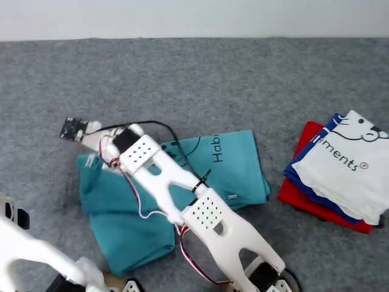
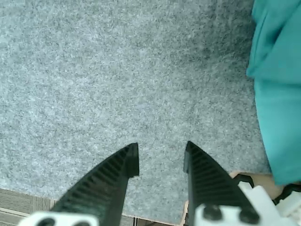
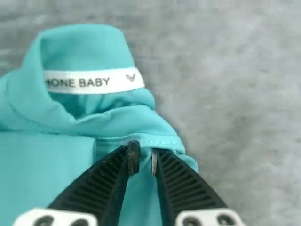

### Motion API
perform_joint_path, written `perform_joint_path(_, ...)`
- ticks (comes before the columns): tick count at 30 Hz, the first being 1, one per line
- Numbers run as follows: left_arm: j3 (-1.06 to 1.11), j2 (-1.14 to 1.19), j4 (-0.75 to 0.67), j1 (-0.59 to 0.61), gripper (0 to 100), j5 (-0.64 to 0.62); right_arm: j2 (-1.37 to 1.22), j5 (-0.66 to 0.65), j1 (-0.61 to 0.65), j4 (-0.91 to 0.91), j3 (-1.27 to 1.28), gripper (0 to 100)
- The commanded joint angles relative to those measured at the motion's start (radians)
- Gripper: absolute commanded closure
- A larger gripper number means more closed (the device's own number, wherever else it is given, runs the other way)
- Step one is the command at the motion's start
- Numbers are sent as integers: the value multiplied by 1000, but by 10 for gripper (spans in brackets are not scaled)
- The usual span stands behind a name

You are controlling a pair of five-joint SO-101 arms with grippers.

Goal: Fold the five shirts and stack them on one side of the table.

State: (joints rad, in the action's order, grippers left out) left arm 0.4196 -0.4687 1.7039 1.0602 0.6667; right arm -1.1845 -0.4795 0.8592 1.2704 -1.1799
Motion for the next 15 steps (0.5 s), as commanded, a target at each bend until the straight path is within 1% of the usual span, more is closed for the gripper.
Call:
perform_joint_path(1,-2,-34,-15,-3,833,2,10,-9,-67,-16,-51,944)
perform_joint_path(4,-2,-34,-15,-5,833,2,12,-8,-61,56,-92,944)
perform_joint_path(8,-2,-34,-15,-6,833,2,10,-5,-25,188,-221,943)
perform_joint_path(15,-2,-34,-15,-6,833,2,10,-3,15,455,-437,943)
